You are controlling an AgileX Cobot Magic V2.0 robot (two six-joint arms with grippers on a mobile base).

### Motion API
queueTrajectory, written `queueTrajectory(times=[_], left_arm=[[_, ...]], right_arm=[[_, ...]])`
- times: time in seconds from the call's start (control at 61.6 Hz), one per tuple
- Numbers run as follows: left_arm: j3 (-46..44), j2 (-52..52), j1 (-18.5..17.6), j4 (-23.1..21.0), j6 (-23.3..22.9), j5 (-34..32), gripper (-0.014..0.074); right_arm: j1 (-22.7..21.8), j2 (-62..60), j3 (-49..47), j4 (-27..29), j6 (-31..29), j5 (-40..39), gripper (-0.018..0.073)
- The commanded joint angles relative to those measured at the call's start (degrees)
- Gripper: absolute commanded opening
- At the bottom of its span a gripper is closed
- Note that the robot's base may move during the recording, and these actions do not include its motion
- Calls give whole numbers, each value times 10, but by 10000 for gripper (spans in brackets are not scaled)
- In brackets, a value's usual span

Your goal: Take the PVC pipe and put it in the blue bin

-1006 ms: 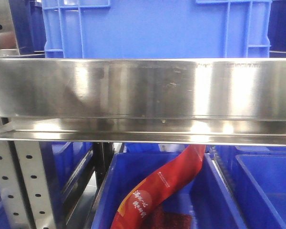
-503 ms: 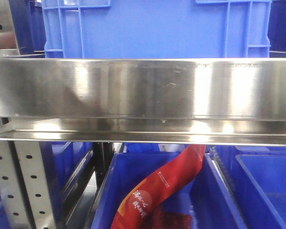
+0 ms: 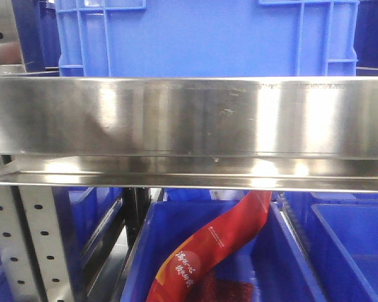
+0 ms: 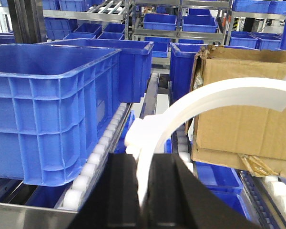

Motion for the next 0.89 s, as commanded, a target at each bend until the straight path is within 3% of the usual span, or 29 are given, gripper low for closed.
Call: queueTrajectory(times=[0.0, 0.681, 0.876], left_arm=[[-1, -1, 2, -5, -1, -17, -111], [-1, -1, 2, -5, -1, -18, -111], [-6, -1, 2, -30, -1, 8, -111]], right_arm=[[-1, -1, 0, 0, 1, -17, -169], [-1, -1, 0, 15, 1, -33, -169], [-1, -1, 0, 37, 1, -53, -169]])
